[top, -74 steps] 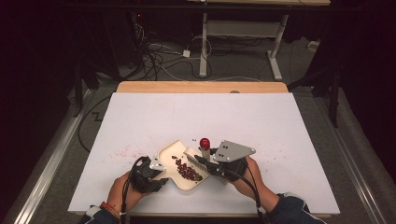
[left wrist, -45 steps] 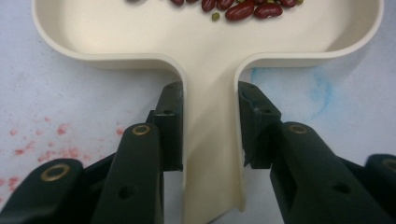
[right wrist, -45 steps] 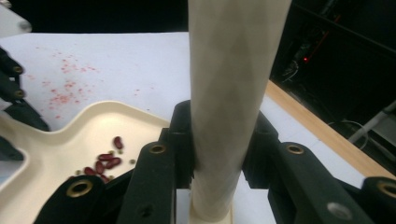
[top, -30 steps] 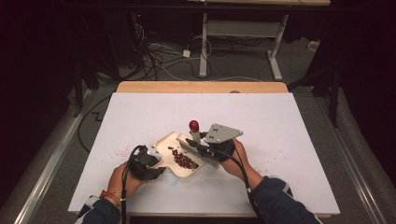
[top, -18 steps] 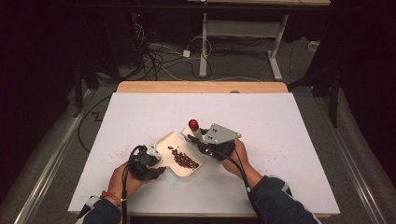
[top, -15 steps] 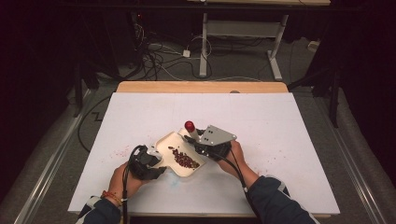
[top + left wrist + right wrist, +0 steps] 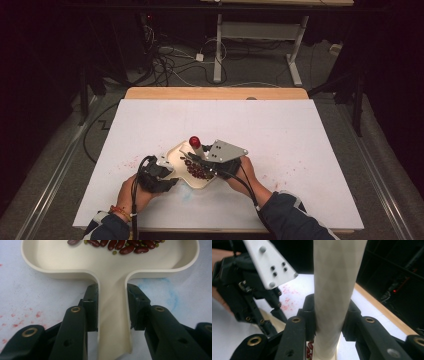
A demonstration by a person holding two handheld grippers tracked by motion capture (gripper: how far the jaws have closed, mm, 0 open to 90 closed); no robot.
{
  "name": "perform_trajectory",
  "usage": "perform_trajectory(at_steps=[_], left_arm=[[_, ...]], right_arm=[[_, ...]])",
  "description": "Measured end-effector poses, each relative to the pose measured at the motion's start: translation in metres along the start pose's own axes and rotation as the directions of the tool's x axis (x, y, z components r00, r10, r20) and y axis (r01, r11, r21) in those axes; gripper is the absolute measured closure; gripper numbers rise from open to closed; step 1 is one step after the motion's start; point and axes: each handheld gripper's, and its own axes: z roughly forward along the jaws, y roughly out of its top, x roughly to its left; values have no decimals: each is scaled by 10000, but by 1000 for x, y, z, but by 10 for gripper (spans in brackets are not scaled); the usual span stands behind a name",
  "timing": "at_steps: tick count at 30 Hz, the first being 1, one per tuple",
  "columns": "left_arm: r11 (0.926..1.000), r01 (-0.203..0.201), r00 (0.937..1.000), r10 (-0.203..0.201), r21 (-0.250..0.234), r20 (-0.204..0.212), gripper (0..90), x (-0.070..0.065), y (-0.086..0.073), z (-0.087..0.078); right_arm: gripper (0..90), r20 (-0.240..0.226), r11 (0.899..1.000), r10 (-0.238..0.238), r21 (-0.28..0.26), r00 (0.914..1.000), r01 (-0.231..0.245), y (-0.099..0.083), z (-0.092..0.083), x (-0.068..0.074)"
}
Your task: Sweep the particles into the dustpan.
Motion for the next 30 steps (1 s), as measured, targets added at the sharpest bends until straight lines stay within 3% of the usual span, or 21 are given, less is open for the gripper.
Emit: perform_trajectory(at_steps=[6,14,22,30], left_arm=[[9999,103,9999,-103,-10,-89,635,3,-3,-1],[9998,192,9996,-190,57,-217,635,3,-3,1],[9993,376,9990,-375,10,-230,635,4,0,3],[9992,390,9989,-391,-57,-241,635,4,-3,2]], right_arm=[[704,204,9996,254,116,9995,-256,4,-18,-8],[704,242,9948,332,953,9992,-353,-14,-38,-5],[704,-404,9956,498,818,9979,-464,-6,-36,15],[704,-247,9967,519,637,9983,-502,-1,-37,14]])
